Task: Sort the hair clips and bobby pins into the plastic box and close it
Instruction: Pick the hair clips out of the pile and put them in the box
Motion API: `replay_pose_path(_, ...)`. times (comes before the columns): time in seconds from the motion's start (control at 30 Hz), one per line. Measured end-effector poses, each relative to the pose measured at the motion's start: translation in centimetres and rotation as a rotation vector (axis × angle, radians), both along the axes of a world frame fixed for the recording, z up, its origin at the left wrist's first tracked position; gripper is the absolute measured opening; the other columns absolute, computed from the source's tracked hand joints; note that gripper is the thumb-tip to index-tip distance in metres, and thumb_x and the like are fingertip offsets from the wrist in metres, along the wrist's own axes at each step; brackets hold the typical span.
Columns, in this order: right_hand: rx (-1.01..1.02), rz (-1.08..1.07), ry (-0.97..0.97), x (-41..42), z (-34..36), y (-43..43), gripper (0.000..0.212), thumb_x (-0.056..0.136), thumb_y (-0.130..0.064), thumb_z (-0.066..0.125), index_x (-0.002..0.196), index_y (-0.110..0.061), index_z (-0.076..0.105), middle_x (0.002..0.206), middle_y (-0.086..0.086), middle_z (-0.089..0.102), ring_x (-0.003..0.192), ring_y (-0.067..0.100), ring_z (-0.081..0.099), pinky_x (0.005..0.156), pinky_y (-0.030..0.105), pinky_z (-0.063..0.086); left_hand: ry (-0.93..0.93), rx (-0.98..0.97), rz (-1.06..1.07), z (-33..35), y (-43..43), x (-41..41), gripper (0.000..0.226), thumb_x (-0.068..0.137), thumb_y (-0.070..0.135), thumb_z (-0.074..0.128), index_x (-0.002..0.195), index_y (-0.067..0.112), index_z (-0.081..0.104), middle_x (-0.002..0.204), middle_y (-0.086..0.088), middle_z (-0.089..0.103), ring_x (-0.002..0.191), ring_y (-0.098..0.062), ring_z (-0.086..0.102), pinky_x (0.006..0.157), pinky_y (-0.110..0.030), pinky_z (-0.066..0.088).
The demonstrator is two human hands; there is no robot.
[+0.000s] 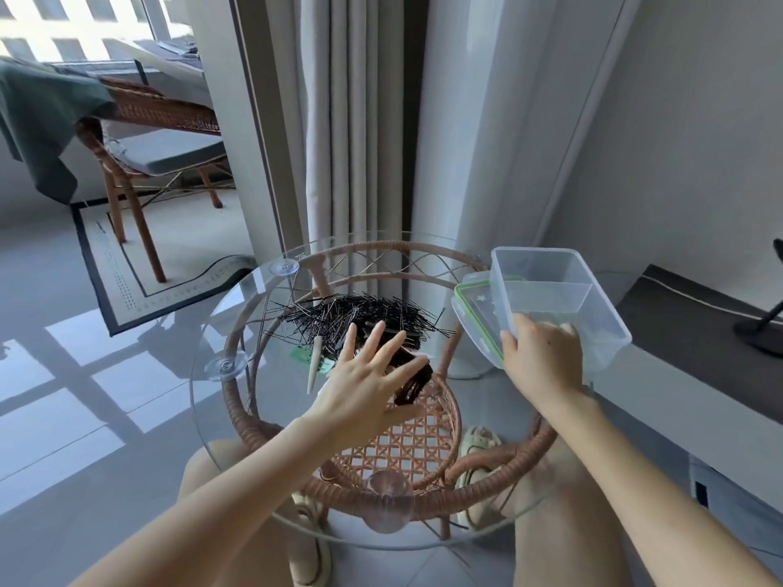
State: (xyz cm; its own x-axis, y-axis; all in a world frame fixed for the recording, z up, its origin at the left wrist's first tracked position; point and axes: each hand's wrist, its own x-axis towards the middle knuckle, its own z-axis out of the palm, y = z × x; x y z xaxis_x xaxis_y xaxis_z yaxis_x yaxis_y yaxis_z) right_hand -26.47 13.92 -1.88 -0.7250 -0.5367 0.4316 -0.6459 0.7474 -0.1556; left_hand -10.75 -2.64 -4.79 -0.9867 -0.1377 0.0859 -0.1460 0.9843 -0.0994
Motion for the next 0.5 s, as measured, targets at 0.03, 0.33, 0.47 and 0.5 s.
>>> replay_pose_path(0.03,-0.017,0.015,0.022,0.5,0.0,0.1,0.019,0.079,-0.006,0.066,0.063,-0.001,0.057,0.052,0.015,0.061,0.048,0.030,0.054,0.063,0.034,0.037,0.001,0.016,0.017,0.0,-0.1,-0.2,0.078,0.079,0.075,0.004,0.139,0.034,0.033,0.148,-0.012,0.036,0.138,-0.040,0.025,0.108,-0.064,0.005)
replay_pose_path(0.33,0.086,0.455,-0.020,7.3,0.5,-1.2,0.066,0.075,-0.041,0.069,0.131,-0.015,0.046,0.130,0.006,0.052,0.119,0.023,0.048,0.107,0.037,0.037,0.299,0.264,0.325,0.9,-0.7,2.4,0.071,0.080,0.070,0.018,0.137,0.032,0.039,0.147,-0.004,0.037,0.138,-0.025,0.030,0.115,-0.045,0.021)
replay_pose_path(0.47,0.347,0.413,-0.361,7.1,-1.1,-3.7,0.094,0.074,-0.064,0.057,0.147,-0.031,0.008,0.155,0.008,0.011,0.138,0.029,0.018,0.113,0.042,0.019,0.259,0.382,0.529,1.5,-1.5,5.0,0.063,0.082,0.065,0.041,0.136,0.034,0.039,0.140,-0.005,0.042,0.129,-0.022,0.039,0.106,-0.038,0.034)
replay_pose_path(0.5,0.345,0.401,-0.365,6.8,-1.4,-4.3,0.094,0.072,-0.068,0.055,0.146,-0.032,0.009,0.154,0.008,0.016,0.136,0.029,0.021,0.112,0.042,0.022,0.188,0.435,0.529,1.3,-1.6,5.5,0.065,0.079,0.066,0.044,0.137,0.037,0.035,0.139,-0.004,0.041,0.128,-0.020,0.038,0.106,-0.037,0.035)
